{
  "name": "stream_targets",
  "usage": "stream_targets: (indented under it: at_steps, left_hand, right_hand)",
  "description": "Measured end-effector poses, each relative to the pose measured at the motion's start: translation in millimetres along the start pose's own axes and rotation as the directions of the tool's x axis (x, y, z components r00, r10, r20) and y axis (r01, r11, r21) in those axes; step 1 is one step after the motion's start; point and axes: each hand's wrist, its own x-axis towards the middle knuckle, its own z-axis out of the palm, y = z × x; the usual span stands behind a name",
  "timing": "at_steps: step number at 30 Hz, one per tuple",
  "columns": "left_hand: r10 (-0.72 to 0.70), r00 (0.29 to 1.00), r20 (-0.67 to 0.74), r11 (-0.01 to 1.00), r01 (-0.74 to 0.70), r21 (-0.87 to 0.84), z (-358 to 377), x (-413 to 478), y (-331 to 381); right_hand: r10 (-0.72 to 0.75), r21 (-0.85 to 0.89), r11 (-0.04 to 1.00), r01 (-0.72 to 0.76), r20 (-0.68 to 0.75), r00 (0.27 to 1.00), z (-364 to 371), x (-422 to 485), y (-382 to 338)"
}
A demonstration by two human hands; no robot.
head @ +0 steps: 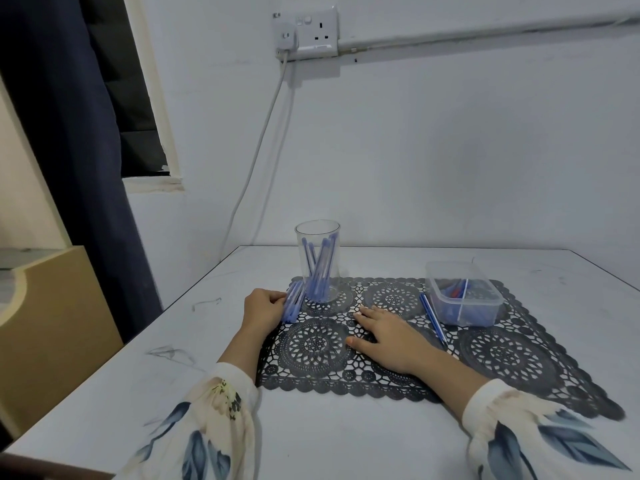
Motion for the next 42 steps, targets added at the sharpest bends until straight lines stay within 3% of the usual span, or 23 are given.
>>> stream_targets:
  at_steps: [8, 14, 22, 27, 31, 37, 42]
  left_hand:
    - [0.052, 0.999, -0.004, 0.999, -0.052, -0.006, -4, -10, 0]
    - [0.06, 0.987, -0.152, 0.996, -0.069, -0.051, -17, -10, 12]
    - [0.292, 0.93, -0.224, 0.954, -0.301, -0.003, -49, 11, 91]
    - [0.3, 0.953, 0.032, 0.911, -0.297, 0.285, -56, 51, 139]
    - [0.208, 0.942, 0.264, 0.829, -0.313, 0.463, -50, 71, 159]
    - [0.036, 0.928, 0.37, 0.604, -0.315, 0.732, -25, 87, 164]
    - [-0.102, 0.873, 0.477, 0.559, -0.346, 0.753, -13, 103, 160]
  right_hand:
    - [0.003, 0.018, 1.0, -0.003, -0.018, 1.0, -3, -3, -3]
    - [-0.004, 0.019, 1.0, 0.005, -0.03, 1.0, -6, -8, -6]
    - [-0.015, -0.009, 1.0, 0.014, -0.026, 1.0, -6, -7, -4]
    - [-0.014, -0.017, 1.0, 0.014, -0.014, 1.0, -6, -6, -3]
    - [-0.022, -0.021, 1.0, 0.021, -0.013, 1.0, -4, -4, -2]
    - [-0.026, -0.021, 0.999, 0.026, -0.005, 1.0, -4, -3, 0]
    - [-0.031, -0.021, 0.999, 0.031, 0.001, 1.0, -2, -1, 2]
